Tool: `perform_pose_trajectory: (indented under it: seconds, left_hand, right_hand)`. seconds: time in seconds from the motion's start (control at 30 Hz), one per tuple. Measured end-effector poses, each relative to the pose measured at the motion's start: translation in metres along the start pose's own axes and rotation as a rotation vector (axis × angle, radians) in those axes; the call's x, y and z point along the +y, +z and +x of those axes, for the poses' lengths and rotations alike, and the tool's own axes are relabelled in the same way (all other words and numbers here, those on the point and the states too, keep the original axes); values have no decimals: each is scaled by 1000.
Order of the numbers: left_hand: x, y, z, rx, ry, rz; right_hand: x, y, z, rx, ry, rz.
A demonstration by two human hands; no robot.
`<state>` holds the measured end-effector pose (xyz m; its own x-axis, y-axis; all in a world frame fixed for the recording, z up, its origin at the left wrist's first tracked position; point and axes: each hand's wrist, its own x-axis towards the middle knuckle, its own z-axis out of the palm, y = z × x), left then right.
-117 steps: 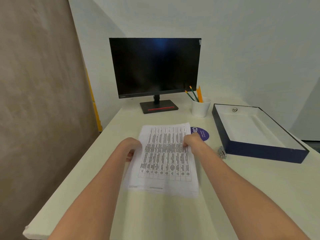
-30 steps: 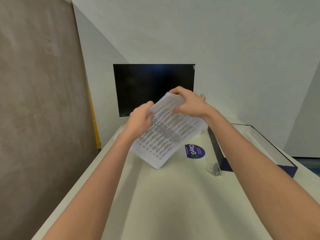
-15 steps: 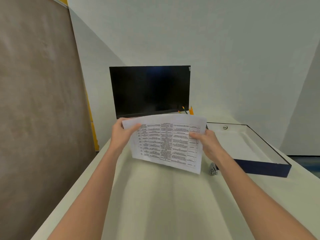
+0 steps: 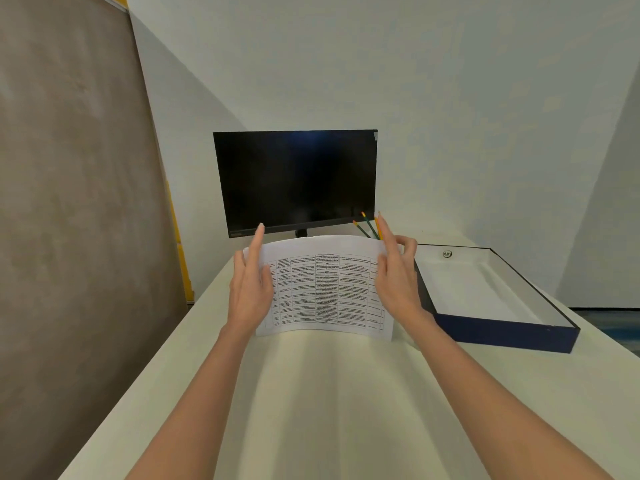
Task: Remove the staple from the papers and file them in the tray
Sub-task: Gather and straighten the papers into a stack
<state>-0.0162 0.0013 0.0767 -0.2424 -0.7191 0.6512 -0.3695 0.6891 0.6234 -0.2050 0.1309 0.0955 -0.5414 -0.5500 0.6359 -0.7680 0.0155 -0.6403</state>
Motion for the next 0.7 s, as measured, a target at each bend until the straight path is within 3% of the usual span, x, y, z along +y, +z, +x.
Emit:
perform_pose_trajectory:
  seconds: [0.43,0.7]
  left_hand:
    - [-8,3,0,6,-79,2]
    - [-11,3,6,24,-37,-2]
  right_hand:
    - [4,6,1,-11,42,9]
    - [5,8,1,-1,125,95]
